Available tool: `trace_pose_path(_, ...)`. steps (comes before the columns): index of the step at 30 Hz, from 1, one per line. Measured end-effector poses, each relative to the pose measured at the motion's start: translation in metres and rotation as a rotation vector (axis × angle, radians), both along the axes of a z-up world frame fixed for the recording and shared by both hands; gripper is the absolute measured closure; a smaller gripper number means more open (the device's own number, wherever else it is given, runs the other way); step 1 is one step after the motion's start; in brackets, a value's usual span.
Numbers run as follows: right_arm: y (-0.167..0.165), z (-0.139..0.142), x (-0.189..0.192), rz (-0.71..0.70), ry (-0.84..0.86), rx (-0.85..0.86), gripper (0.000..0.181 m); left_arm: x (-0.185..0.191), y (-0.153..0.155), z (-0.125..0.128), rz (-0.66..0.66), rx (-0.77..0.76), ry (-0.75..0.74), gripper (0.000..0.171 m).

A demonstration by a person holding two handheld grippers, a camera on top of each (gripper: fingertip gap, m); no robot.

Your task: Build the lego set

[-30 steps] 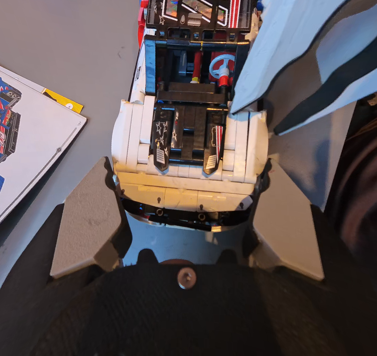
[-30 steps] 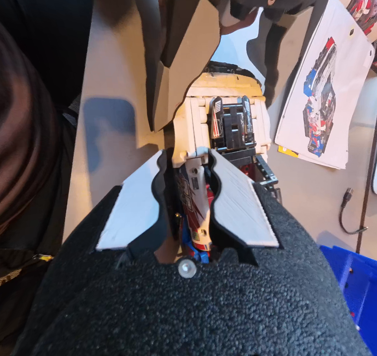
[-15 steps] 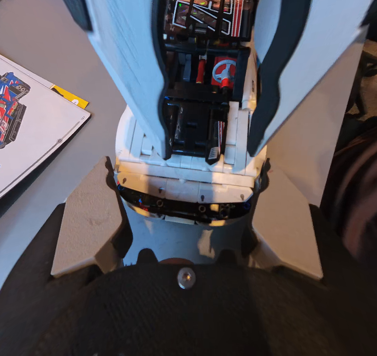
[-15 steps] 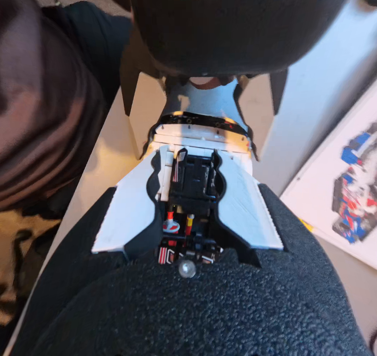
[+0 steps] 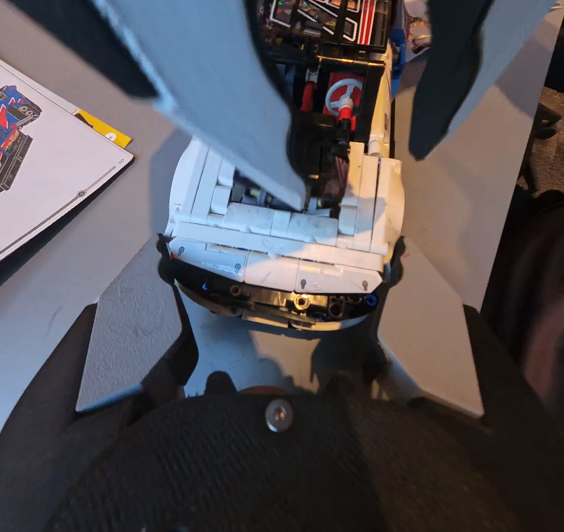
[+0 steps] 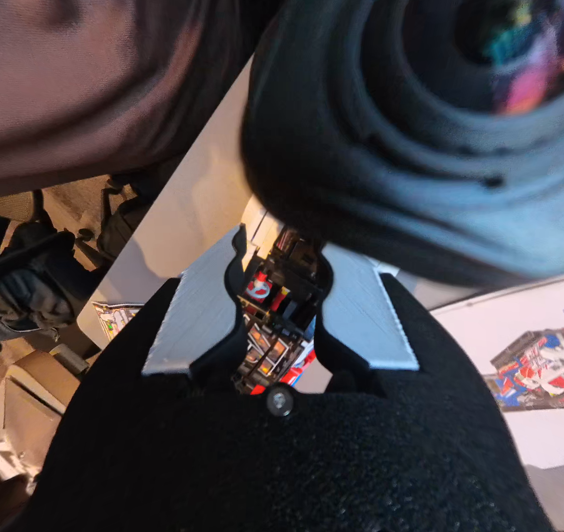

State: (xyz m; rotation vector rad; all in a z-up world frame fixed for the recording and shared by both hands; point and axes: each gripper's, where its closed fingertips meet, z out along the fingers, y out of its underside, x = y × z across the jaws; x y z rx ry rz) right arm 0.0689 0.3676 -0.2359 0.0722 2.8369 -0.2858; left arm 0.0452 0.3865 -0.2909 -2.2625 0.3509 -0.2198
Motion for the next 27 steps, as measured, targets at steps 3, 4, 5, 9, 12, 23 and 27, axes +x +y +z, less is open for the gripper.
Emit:
trace_pose_path(3,0.009,0.015,0.005,-0.044,0.041,-0.023,0.138,0.0,-0.001,0.0,0.0,-0.005,0.006,0.032)
trace_pose_path(4,0.015,0.02,0.007,-0.065,0.065,-0.029,0.141,0.001,-0.001,0.0,-0.001,-0.007,0.006,0.032)
trace_pose_path(5,0.022,0.023,0.01,-0.089,0.09,-0.033,0.143,0.001,-0.002,0.0,-0.002,-0.009,0.006,0.032)
trace_pose_path(9,0.042,0.025,0.018,-0.194,0.188,-0.068,0.146,0.002,-0.003,0.0,-0.006,-0.026,0.006,0.033)
trace_pose_path(12,0.044,0.023,0.015,-0.223,0.291,-0.064,0.142,0.001,-0.004,-0.001,-0.008,-0.052,0.026,0.033)
trace_pose_path(23,-0.007,0.034,0.028,-0.385,0.63,-0.178,0.145,0.001,-0.006,0.002,-0.019,-0.02,0.034,0.036)
trace_pose_path(27,-0.006,-0.002,0.022,-0.449,0.624,-0.051,0.124,0.002,-0.003,0.001,-0.06,-0.019,0.025,0.032)
